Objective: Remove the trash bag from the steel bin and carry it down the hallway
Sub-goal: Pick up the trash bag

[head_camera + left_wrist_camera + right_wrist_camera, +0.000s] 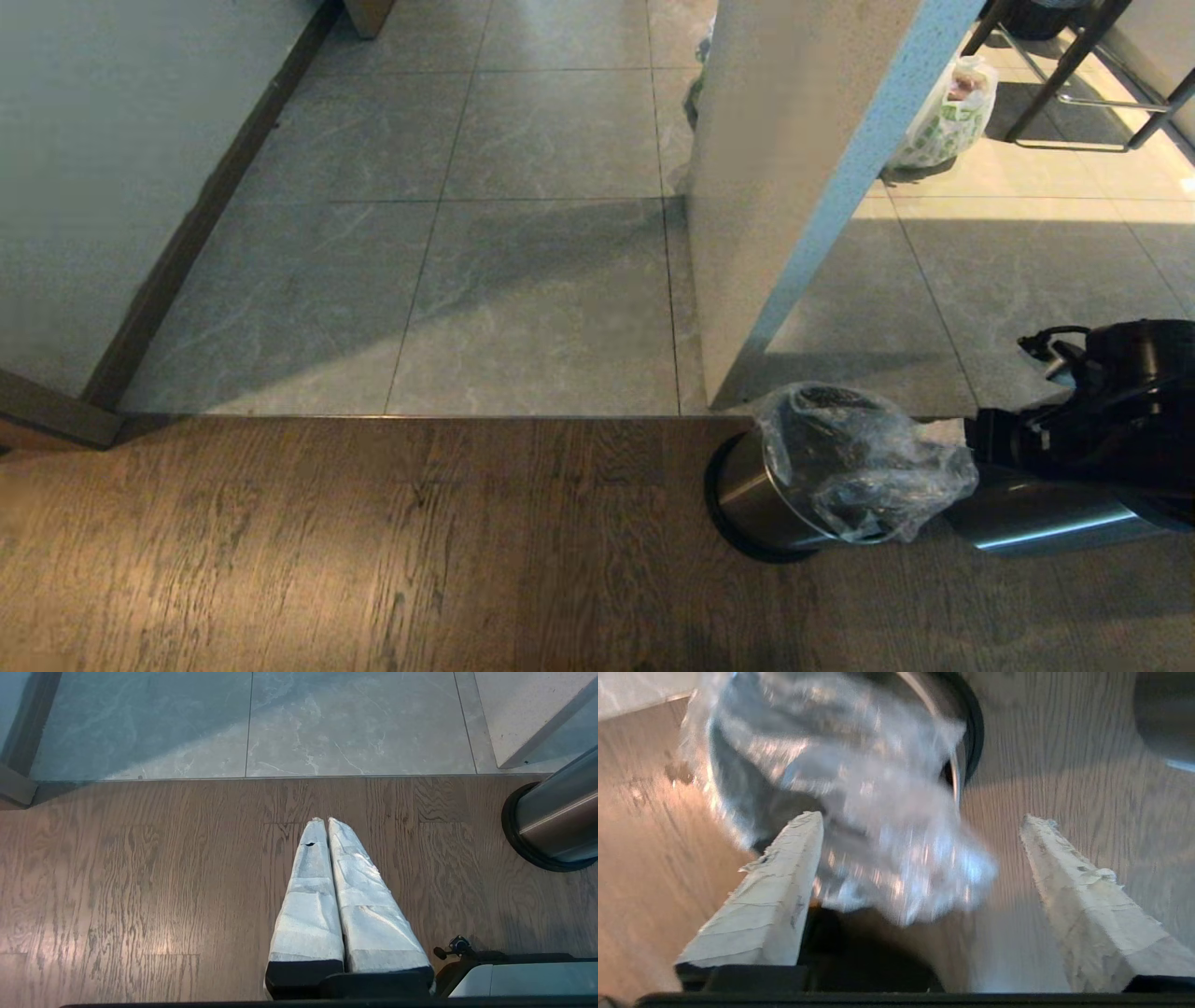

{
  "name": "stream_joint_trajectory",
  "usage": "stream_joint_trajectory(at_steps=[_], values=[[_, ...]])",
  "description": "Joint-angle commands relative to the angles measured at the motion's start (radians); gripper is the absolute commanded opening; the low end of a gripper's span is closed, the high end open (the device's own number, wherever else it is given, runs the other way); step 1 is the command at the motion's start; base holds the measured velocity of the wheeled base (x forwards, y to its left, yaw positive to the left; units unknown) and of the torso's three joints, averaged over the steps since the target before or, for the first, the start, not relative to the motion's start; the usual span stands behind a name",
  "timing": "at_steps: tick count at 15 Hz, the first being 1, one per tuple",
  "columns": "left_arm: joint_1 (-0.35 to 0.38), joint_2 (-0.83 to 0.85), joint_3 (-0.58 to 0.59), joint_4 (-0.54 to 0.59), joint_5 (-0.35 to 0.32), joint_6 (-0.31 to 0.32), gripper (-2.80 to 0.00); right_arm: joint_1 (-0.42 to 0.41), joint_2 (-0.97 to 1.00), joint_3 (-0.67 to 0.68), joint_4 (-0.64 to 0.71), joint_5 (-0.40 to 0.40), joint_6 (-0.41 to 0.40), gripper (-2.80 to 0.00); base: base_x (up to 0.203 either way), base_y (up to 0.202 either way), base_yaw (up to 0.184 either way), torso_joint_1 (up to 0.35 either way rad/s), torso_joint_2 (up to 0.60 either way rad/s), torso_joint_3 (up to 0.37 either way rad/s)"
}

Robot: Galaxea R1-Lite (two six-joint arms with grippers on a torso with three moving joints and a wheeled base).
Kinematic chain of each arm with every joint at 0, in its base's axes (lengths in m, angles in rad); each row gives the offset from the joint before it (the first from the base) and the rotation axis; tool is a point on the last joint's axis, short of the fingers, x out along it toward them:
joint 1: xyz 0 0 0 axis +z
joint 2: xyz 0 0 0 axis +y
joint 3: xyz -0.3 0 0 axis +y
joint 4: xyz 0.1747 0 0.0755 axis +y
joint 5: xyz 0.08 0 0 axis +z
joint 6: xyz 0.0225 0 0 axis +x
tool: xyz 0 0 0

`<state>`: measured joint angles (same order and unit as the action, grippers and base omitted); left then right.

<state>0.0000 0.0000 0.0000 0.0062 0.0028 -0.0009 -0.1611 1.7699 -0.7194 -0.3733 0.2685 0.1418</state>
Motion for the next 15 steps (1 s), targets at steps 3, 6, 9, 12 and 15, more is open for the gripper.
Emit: stream_joint_trajectory(at_steps=[3, 6, 9, 12, 15], values=[[0.0, 0.0, 0.0, 0.0, 0.0, -0.001, -2.8, 0.011, 0.079, -0.012, -0.008, 0.008, 0.019, 0.0, 0.0, 0.0, 0.0, 0.0, 0.0, 0.0], [0.0, 0.0, 0.0, 0.0, 0.0, -0.001, -2.8, 0.036, 0.09, -0.017, -0.002, 0.045, 0.022, -2.8, 0.0, 0.0, 0.0, 0.0, 0.0, 0.0], [0.0, 0.0, 0.0, 0.0, 0.0, -0.001, -2.8, 0.078, 0.115, -0.036, -0.015, 0.043, 0.018, -2.8, 0.0, 0.0, 0.0, 0.0, 0.0, 0.0], [0.0, 0.0, 0.0, 0.0, 0.0, -0.001, -2.8, 0.083, 0.106, -0.041, -0.01, 0.043, 0.019, -2.8, 0.0, 0.0, 0.0, 0.0, 0.0, 0.0], [0.0, 0.0, 0.0, 0.0, 0.0, -0.001, -2.8, 0.111, 0.067, -0.041, -0.005, 0.041, 0.019, -2.8, 0.0, 0.0, 0.0, 0.0, 0.0, 0.0]])
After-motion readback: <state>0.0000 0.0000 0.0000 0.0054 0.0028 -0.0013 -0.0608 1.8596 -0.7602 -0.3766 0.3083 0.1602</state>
